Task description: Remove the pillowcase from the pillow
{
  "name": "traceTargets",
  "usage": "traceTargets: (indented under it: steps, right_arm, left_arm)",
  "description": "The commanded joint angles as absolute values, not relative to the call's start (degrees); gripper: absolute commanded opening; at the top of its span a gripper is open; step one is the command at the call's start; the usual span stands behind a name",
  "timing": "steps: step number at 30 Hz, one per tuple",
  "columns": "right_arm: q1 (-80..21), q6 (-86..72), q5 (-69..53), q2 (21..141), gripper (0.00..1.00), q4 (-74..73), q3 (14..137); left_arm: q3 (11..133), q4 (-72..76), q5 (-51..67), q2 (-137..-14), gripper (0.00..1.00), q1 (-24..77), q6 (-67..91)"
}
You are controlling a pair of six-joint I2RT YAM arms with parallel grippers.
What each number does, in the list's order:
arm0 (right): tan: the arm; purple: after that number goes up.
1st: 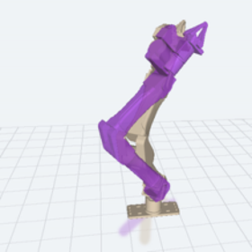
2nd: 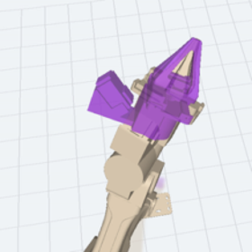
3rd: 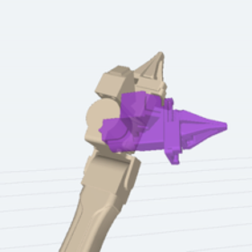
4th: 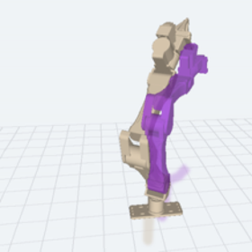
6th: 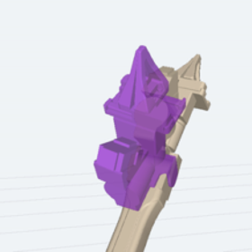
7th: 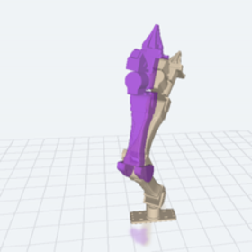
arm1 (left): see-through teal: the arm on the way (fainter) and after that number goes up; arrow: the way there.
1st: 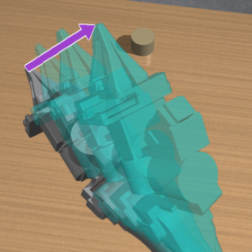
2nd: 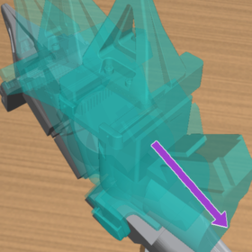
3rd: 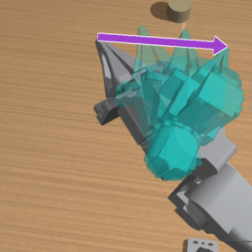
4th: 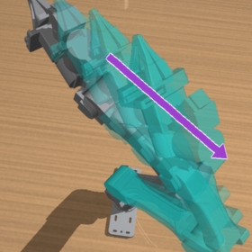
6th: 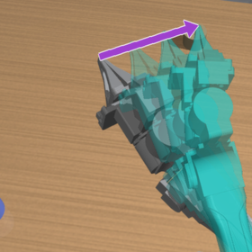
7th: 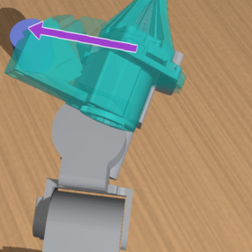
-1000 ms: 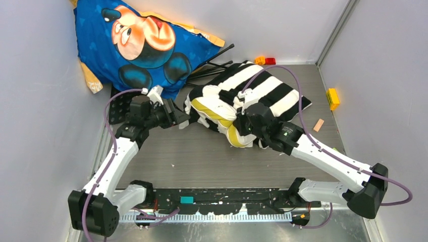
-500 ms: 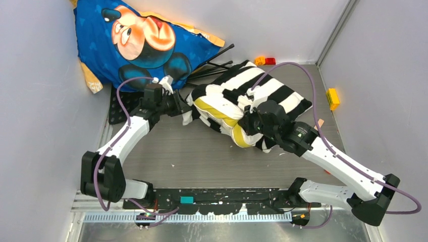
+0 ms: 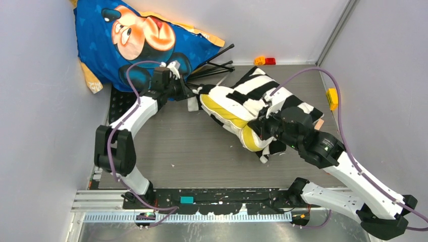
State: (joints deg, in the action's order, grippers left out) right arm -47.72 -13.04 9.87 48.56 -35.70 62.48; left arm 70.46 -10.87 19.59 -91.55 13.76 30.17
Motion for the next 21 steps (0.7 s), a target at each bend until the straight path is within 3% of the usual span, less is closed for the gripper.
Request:
traceTargets:
  steps: [1, 5, 14, 18, 21]
  right_arm:
    - [-47.71, -10.71, 1.19, 43.5, 0.0, -28.24, 65.29]
    - [-47.72, -11.01, -0.44, 41.14, 0.0, -25.46, 64.03]
    - [-47.71, -12.39, 12.82, 33.33, 0.0, -19.42, 60.22]
    - [-47.68, -13.58, 7.94, 35.12, 0.0, -18.51, 59.87]
    - [-47.72, -14.89, -3.84, 41.03, 0.01, -20.55, 61.07]
  left_arm:
    - [75.46, -15.63, 16.19, -98.51, 0.03, 12.22, 28.29]
    - [77.4, -19.75, 15.03, -103.33, 0.04, 12.24, 26.81]
    - [70.64, -13.71, 13.38, -106.02, 0.03, 12.92, 29.4]
    - [68.0, -10.29, 13.79, -105.48, 0.04, 13.32, 30.75]
    - [68.76, -10.91, 13.64, -102.68, 0.11, 13.28, 30.07]
